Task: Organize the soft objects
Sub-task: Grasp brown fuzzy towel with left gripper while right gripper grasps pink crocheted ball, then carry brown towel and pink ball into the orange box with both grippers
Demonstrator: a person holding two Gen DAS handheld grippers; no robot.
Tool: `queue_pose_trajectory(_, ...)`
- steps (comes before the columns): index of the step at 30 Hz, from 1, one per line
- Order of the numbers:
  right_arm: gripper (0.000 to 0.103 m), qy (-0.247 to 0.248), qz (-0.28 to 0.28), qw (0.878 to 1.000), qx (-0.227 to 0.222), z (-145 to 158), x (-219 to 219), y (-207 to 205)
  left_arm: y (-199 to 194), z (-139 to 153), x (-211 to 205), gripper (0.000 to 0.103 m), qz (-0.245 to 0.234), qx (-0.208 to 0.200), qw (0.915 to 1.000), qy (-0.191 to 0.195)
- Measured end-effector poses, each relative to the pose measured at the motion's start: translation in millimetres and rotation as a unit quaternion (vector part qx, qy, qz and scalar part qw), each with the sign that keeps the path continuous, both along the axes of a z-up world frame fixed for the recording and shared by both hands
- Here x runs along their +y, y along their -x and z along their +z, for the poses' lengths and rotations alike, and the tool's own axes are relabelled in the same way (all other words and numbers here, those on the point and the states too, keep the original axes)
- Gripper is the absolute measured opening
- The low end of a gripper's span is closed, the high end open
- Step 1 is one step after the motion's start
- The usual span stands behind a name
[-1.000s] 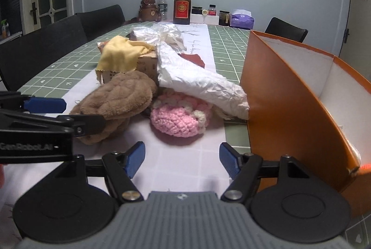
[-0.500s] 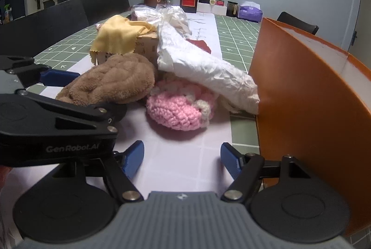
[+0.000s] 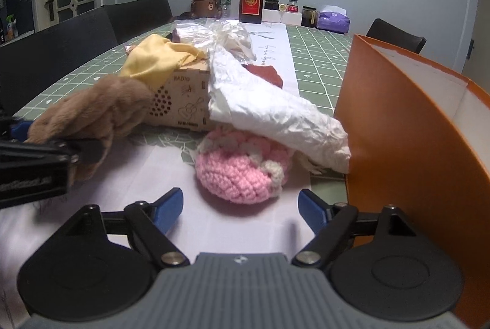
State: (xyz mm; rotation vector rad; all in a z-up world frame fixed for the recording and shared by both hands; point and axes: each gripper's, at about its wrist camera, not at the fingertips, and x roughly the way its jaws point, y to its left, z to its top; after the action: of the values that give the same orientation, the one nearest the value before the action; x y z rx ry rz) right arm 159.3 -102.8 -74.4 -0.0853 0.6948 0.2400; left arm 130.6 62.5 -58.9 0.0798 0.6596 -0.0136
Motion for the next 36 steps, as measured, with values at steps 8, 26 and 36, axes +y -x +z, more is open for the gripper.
queue_pose_trajectory(8,0.083,-0.006,-0.018,1.0,-0.001,-2.0,11.5,-24.9,0.3,-3.3,4.3,0.06,0.026,0.015,0.9994,0.015)
queue_pose_trajectory(26,0.031,-0.015,0.025,0.999,0.018,11.3,5.0,2.4,13.5,0.8,0.3,0.06,0.029,0.024,0.9991,0.019)
queue_pose_trajectory(36,0.031,-0.024,0.062,0.998,0.01,36.0,7.0,44.7,40.2,13.9,-0.6,0.06,0.031,0.007,0.9993,0.019)
